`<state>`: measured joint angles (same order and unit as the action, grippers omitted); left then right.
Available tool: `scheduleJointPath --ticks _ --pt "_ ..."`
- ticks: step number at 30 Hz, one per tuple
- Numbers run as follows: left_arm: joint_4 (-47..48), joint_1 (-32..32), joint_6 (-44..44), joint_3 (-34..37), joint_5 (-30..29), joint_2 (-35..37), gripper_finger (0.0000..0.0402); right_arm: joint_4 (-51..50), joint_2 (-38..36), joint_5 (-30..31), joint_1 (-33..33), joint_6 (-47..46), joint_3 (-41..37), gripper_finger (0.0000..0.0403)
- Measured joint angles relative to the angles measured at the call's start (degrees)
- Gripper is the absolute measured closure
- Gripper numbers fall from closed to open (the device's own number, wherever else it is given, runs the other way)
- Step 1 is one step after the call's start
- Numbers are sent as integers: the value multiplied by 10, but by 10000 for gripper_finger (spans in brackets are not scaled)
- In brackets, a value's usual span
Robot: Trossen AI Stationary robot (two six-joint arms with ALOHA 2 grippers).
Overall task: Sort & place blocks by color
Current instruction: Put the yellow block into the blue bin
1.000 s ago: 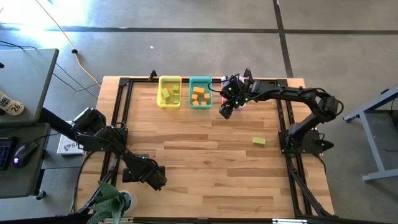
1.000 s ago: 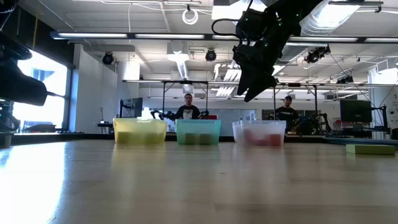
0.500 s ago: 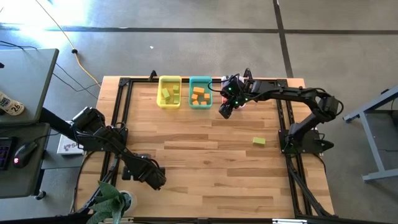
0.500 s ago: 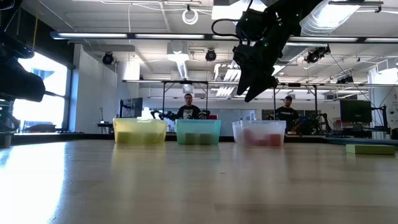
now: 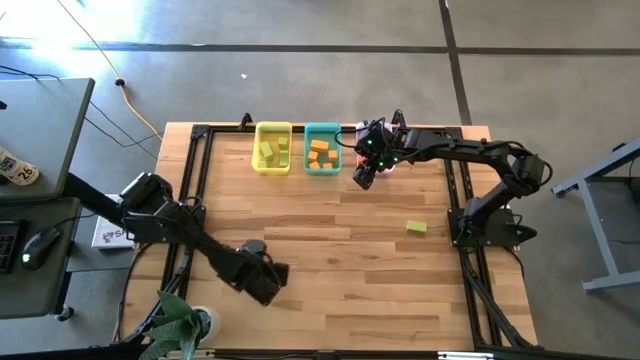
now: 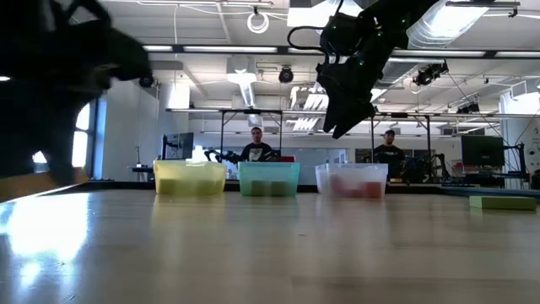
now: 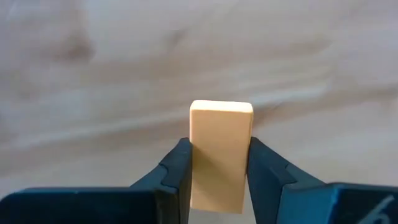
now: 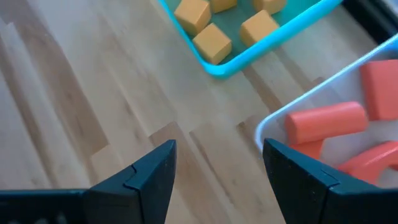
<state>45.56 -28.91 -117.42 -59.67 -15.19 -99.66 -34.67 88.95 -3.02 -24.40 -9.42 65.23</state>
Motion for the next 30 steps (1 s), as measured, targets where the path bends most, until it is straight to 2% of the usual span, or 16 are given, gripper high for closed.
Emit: scheduleJointPath --ticks 6,13,18,23,30 --pt "4 86 133 -45 -70 0 314 23 0 13 -19 11 0 175" --pt "0 224 355 -85 -83 2 314 18 -1 14 -56 47 42 175" --pt "-41 320 509 -104 -77 3 314 -19 -2 14 -81 69 92 175" --pt "-121 403 626 -106 -49 3 314 -57 -2 14 -97 68 132 175" --pt "-215 496 738 -106 -2 3 314 -66 -2 10 -96 48 143 175"
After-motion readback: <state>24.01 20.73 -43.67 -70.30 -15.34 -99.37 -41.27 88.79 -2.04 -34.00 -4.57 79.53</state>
